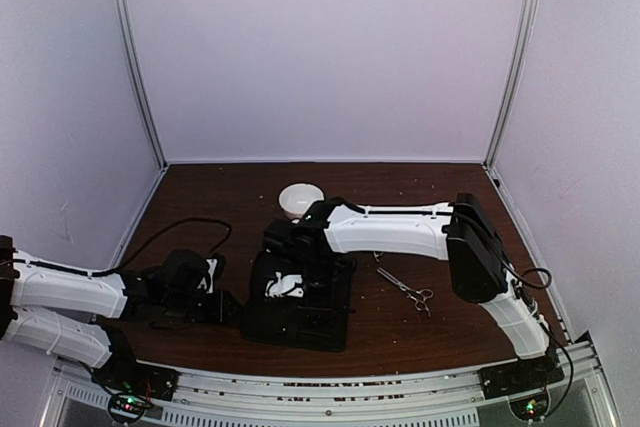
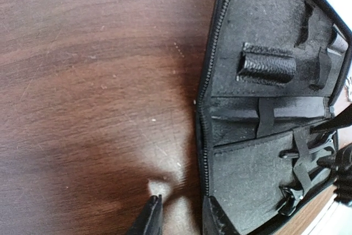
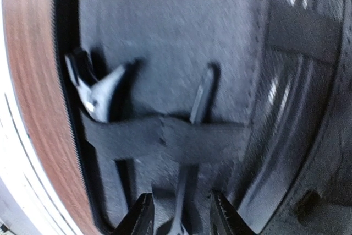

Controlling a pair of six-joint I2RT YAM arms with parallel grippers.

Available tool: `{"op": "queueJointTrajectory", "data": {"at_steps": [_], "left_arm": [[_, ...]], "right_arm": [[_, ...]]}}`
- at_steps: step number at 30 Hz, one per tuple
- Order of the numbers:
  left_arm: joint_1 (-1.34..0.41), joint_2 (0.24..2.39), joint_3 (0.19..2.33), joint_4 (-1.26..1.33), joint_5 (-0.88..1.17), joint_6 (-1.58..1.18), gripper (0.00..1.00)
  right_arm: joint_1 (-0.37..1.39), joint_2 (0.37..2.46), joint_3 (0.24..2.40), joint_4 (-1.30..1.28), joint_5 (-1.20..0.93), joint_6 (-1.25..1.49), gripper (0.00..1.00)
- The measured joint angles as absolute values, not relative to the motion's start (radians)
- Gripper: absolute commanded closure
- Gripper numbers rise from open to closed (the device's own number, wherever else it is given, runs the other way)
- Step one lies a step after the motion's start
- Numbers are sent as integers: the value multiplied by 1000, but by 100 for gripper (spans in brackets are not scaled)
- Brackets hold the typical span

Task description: Sort the hair-cutting tools

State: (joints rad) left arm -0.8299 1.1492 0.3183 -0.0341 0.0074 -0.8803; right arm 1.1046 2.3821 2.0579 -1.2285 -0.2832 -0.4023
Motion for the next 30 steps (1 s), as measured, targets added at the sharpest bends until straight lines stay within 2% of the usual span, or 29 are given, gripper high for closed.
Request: {"op": "queueJointTrajectory", "data": {"at_steps": [7,10,13,18,30], "left_arm": [[-830,1168,319,-33,4,-879,71],[-830,1184,324,-19,5,-877,71],[-830,1201,331,-4,6,-876,71],[-830,1210,334,6,9,-875,72],[-830,1238,331,59,31,-876,72]], "right_arm": [[1104,2298,1910,-1150,-222,-394,78],[1104,2292,1897,-1135,-207,-392,90],[1104,2293,1901,-1127,-205,-390,95],[1118,2308,1932,-1144,-215,-389,99],[1131,2408,2104,-1251,-230,-370,100]]}}
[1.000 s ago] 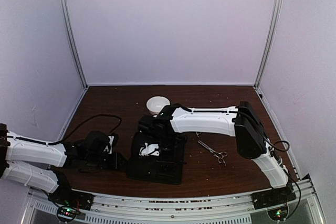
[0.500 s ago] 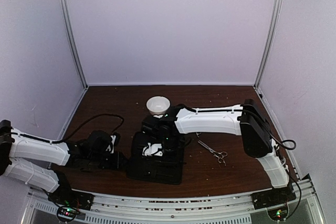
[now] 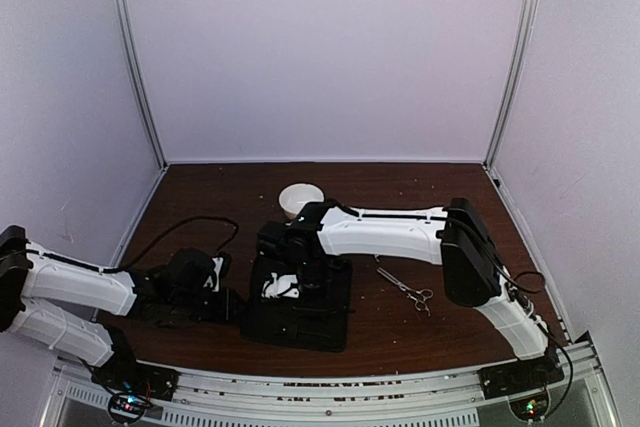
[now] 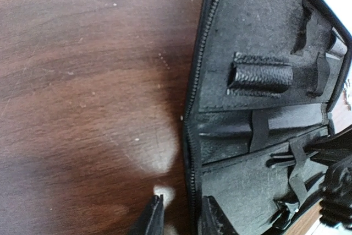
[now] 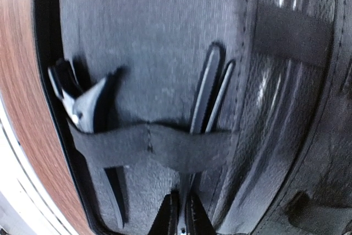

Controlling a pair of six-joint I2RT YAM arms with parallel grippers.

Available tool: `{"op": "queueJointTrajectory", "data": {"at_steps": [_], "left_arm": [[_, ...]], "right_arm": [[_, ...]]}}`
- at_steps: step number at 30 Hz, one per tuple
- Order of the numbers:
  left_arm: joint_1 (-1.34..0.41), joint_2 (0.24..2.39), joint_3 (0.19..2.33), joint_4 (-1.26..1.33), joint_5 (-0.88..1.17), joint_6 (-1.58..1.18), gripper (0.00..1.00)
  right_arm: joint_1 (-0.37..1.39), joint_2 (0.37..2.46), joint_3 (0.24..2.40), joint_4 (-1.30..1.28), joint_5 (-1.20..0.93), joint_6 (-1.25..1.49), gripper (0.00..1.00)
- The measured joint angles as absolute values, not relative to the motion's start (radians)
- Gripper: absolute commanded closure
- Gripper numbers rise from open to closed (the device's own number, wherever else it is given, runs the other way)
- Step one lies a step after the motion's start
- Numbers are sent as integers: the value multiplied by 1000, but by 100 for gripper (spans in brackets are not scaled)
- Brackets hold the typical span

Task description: Sort the hair-cutting tools

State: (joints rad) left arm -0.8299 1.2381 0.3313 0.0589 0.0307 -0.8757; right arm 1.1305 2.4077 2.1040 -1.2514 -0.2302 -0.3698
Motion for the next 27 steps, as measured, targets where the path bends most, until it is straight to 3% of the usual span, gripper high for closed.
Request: {"op": "queueJointTrajectory", "data": {"at_steps": [21,27], "left_arm": [[-830,1227,303,102,33,-890,73],[-830,1222,303,97,28,-889,69]], "right_arm": [[1135,2482,2236,-1309,-253,-366,100],[1135,2486,2248,-1303,-262,-369,77]]}}
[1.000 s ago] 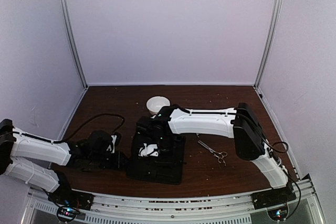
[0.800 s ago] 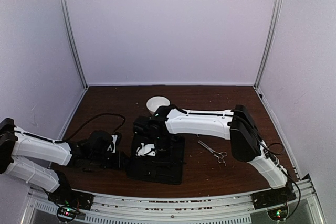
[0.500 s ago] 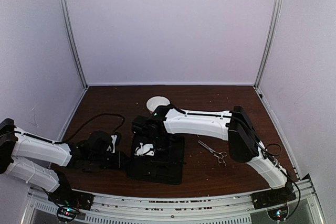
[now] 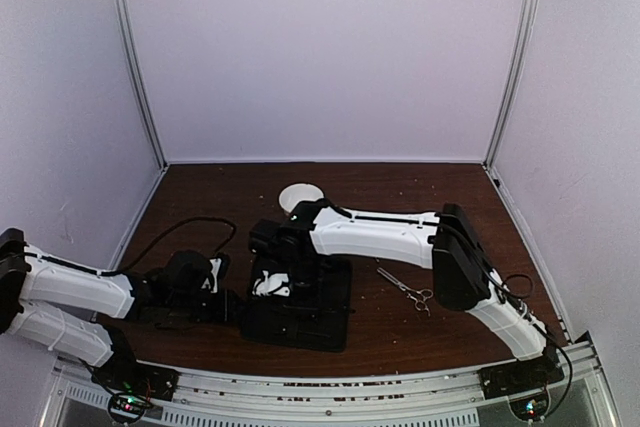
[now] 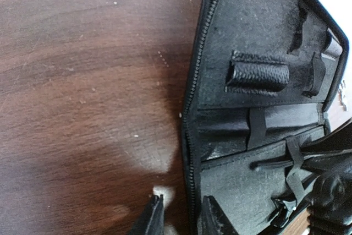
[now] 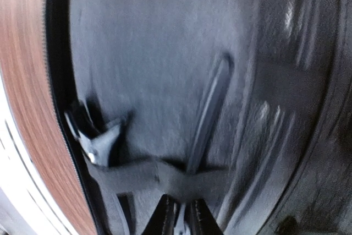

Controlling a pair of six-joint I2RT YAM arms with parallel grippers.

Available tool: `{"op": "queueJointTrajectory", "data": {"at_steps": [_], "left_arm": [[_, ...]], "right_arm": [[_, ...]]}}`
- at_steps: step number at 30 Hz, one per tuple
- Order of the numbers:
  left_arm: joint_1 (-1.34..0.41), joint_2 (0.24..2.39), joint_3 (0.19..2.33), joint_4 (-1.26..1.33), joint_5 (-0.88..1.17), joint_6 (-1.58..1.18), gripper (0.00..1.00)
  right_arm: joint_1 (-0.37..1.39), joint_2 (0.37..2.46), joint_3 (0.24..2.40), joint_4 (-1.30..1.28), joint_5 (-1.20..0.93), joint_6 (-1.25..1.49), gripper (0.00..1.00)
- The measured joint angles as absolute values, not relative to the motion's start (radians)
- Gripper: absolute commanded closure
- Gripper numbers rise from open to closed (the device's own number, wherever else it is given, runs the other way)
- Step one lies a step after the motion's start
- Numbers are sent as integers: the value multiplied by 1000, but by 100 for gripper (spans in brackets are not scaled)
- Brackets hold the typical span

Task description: Sort the hair-cutting tools

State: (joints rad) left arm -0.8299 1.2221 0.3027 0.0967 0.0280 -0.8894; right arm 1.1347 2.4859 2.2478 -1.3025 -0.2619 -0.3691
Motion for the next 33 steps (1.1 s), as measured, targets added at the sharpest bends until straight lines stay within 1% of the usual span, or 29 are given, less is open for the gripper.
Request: {"op": "queueJointTrajectory", "data": {"at_steps": [3,7,10,13,17,22,27,30,33], "left_arm": [[-830,1206,304,74,21,-886,61],[-830,1165,320,-10,-13,-865,48],[-830,1134,347,-93,-52,-845,43],[-830,1119,390,-156,-88,-820,40],[-814,1122,456,-205,-111,-777,42],[-748,1186,551,-220,-113,-722,50],[-697,1303,658,-241,-92,-655,58],[-684,1377,733,-251,-72,-622,61],[-680,1436,791,-260,-49,-603,64]], "right_arm": [[1135,2474,2229,-1275,-279,-374,67],[1132,2398,2145,-1235,-294,-390,59],[1126,2302,2096,-1213,-297,-398,57],[1116,2187,2043,-1176,-296,-405,57],[1074,2040,1894,-1110,-289,-419,57],[970,1919,1649,-1019,-275,-425,57],[875,1828,1459,-926,-258,-434,58],[834,1794,1412,-888,-253,-434,59],[791,1790,1411,-849,-266,-426,59]]}}
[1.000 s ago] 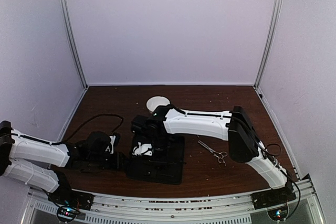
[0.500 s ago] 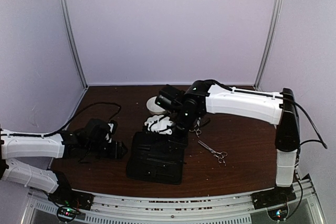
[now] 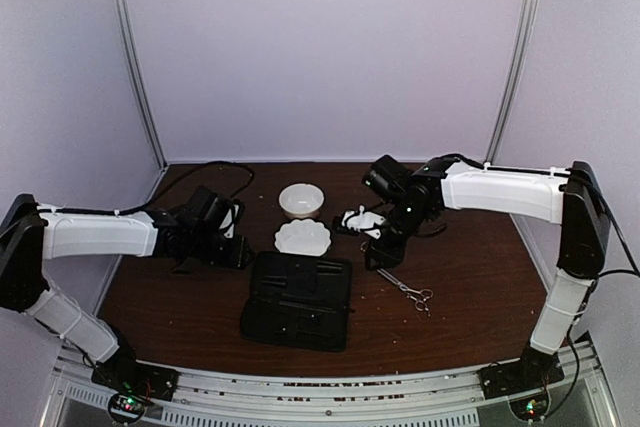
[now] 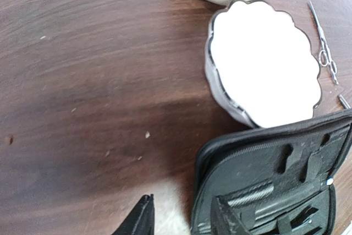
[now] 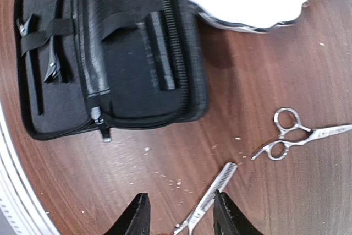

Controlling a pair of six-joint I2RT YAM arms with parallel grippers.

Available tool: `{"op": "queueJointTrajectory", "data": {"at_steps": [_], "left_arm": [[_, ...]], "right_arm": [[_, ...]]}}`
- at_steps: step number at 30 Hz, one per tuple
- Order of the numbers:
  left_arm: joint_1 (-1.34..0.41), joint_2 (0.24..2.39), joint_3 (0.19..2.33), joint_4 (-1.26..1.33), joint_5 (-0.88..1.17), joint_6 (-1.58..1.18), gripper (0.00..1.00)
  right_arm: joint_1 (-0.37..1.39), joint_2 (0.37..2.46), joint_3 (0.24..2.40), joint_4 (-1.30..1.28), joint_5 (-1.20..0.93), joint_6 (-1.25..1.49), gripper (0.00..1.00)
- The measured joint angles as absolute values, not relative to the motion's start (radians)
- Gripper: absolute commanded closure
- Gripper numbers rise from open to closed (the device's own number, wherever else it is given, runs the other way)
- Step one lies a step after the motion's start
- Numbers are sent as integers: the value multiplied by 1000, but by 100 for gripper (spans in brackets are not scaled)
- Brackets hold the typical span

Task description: Sort the hair-cutting tools

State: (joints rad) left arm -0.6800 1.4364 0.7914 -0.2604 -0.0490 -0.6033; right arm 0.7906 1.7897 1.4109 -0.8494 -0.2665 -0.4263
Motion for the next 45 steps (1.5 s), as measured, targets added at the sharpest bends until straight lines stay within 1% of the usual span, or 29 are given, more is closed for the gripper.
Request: {"op": "queueJointTrajectory", "data": {"at_steps": [5,9,12,13,18,22,28,33,39,45], "left_arm": [[-680,1517,831,-263,-14,-592,70],[-680,1552,831,-265,9,-590,84],[-680,1557,831,-266,22,-587,99],[-680,1557,832,-265,24,-590,100],[-680,1539,826,-266,47,-588,100],[-680,1464,765,-250,76,-615,100],[-709,1388,667,-239,93,-668,100],[-735,1359,644,-253,86,-693,100],[-737,1351,644,-258,82,-697,100],[-764,1411,653,-226,71,-688,100]], "right_arm": [[748,1790,1411,-823,-283,-420,59],[746,1790,1411,-815,-296,-420,60],[748,1791,1411,-814,-305,-420,60],[749,1793,1411,-814,-308,-420,60],[749,1815,1411,-814,-310,-420,60],[749,1820,1411,-814,-301,-421,60],[746,1824,1411,-823,-256,-422,59],[738,1829,1404,-852,-197,-421,58],[734,1827,1306,-893,-133,-424,58],[721,1825,1198,-906,-110,-424,58]]}}
